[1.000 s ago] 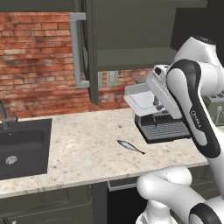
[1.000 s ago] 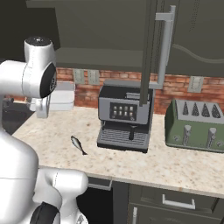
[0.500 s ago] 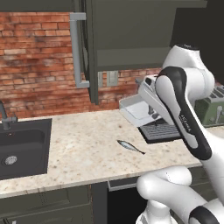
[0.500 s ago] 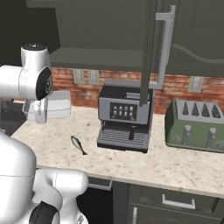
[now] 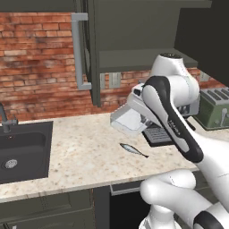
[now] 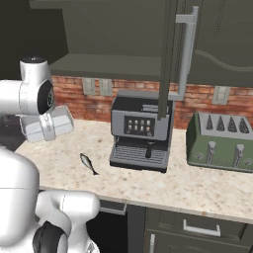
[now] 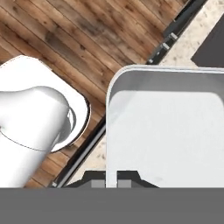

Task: Retrieve the tupperware from the cabinet, then place the raw meat into the tupperware to avoid contamination.

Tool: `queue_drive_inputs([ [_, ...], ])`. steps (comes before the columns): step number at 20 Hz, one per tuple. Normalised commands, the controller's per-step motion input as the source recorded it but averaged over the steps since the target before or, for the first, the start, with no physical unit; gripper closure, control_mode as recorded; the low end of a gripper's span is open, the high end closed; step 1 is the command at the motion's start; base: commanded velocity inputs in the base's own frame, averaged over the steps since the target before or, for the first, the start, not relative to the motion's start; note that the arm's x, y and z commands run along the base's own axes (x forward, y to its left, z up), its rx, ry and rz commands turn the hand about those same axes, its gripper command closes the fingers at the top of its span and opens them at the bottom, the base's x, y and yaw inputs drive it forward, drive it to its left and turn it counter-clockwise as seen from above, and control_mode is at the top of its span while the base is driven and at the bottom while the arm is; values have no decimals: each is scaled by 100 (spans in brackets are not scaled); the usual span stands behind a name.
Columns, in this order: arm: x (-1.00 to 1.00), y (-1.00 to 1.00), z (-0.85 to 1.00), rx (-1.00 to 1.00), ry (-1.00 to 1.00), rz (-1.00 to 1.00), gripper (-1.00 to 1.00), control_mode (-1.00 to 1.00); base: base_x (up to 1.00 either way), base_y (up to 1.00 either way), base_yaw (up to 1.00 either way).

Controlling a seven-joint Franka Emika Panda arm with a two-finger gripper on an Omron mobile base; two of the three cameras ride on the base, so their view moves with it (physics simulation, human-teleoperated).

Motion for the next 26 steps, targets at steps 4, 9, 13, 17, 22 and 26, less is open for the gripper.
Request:
queue_drive_inputs([
  [4,18,38,-27,-1,7,34,100,-100,0,0,0],
  [9,18,21,-35,-2,6,36,100,-100,0,0,0],
  [13,25,13,-40,-3,2,36,100,-100,0,0,0],
  [17,26,1,-34,0,0,30,100,-100,0,0,0],
  [22,24,0,-34,0,-1,21,100,-100,0,0,0],
  [26,33,0,-20,3,0,22,100,-100,0,0,0],
])
